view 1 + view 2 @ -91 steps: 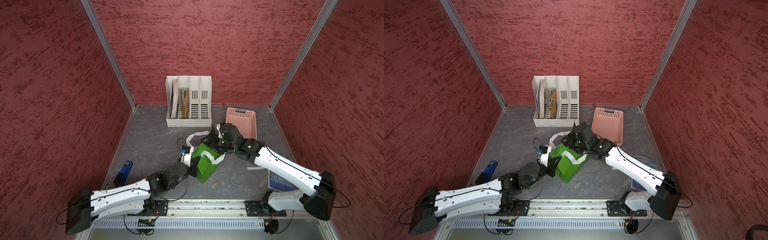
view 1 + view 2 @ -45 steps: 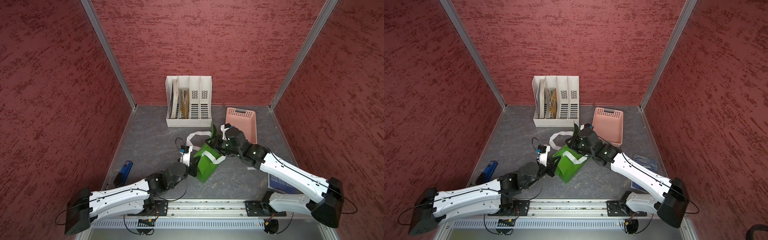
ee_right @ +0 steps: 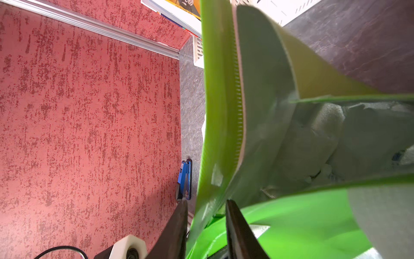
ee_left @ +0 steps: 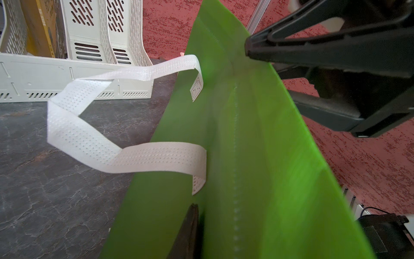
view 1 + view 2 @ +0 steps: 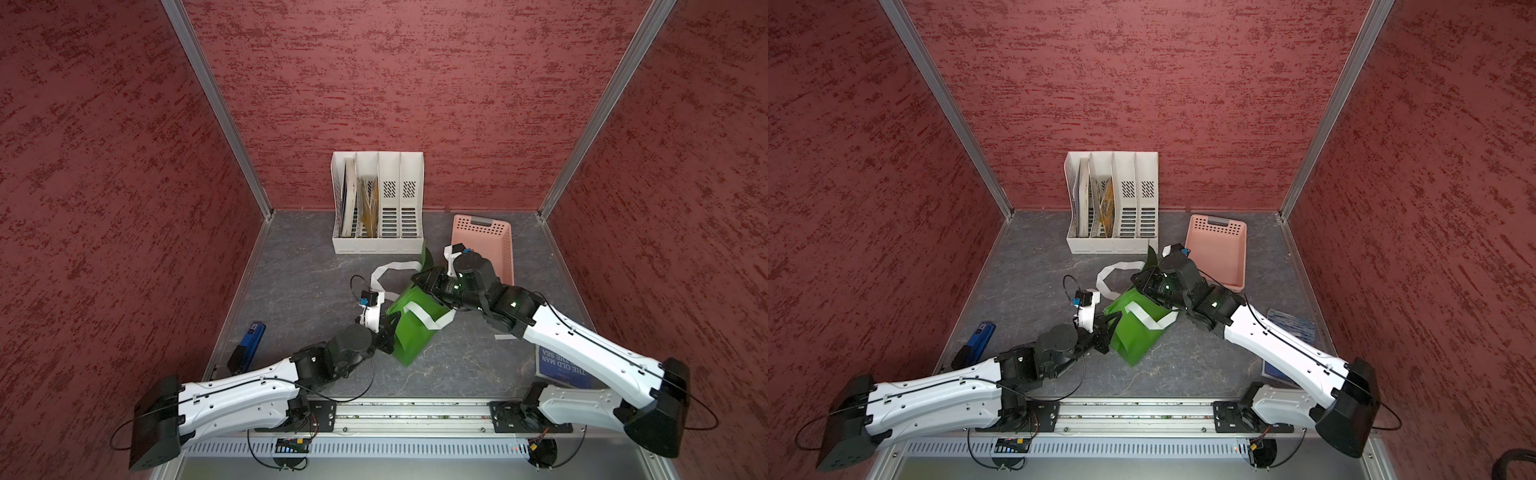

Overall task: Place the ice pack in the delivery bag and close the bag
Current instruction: Seal the delivery bag at the center of the board.

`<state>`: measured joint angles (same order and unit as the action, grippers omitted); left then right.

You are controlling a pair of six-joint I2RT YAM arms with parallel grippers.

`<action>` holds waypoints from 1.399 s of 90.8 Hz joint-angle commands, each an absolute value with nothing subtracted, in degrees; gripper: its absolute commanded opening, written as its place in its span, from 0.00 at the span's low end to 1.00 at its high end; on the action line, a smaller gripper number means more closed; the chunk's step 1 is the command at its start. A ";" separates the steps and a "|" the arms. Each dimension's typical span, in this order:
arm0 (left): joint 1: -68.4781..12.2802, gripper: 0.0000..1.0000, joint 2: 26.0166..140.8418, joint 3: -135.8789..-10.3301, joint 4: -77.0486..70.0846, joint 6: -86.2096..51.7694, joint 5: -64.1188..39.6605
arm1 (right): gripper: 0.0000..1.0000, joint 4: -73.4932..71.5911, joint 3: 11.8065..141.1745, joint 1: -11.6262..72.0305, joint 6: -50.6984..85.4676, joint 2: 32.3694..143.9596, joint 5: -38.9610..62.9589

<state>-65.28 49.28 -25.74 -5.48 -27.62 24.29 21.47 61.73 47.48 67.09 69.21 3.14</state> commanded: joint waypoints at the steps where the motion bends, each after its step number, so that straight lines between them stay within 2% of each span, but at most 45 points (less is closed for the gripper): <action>1: -65.39 0.15 48.89 -25.71 -4.77 -27.78 24.58 | 0.32 24.54 63.12 47.81 67.74 67.98 1.74; 16: -65.37 0.15 48.90 -25.66 -4.89 -27.76 24.86 | 0.23 25.51 61.94 47.81 68.08 68.09 2.77; 37: -65.26 0.14 49.01 -25.66 -4.93 -27.89 25.05 | 0.17 25.68 59.77 48.07 67.16 67.27 2.46; 46: -65.09 0.14 48.91 -25.58 -5.12 -28.16 25.17 | 0.07 20.59 55.25 48.07 67.19 66.41 2.65; 51: -64.91 0.14 48.90 -25.58 -5.18 -28.41 25.05 | 0.04 16.73 52.69 48.08 67.48 66.07 2.77; 81: -64.47 0.19 48.79 -25.53 -6.06 -29.89 21.88 | 0.02 -2.20 45.51 48.10 61.48 69.13 0.97; 89: -64.32 0.24 48.55 -25.73 -6.18 -29.97 20.65 | 0.02 -8.59 42.60 48.09 61.82 69.83 0.37; 95: -64.29 0.37 48.33 -25.90 -6.16 -30.06 19.60 | 0.01 -10.66 41.74 48.14 61.39 70.10 -0.40; 114: -64.25 0.63 47.27 -26.32 -5.93 -30.35 17.94 | 0.00 -11.26 41.00 48.13 59.43 69.31 -3.41; 127: -64.20 0.64 46.83 -26.53 -4.86 -30.15 19.44 | 0.00 -10.14 41.72 48.11 58.55 68.28 -3.55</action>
<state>-64.29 47.48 -25.74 -5.54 -30.26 19.46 -10.66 42.02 48.03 60.53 69.21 0.01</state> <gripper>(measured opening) 0.645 0.068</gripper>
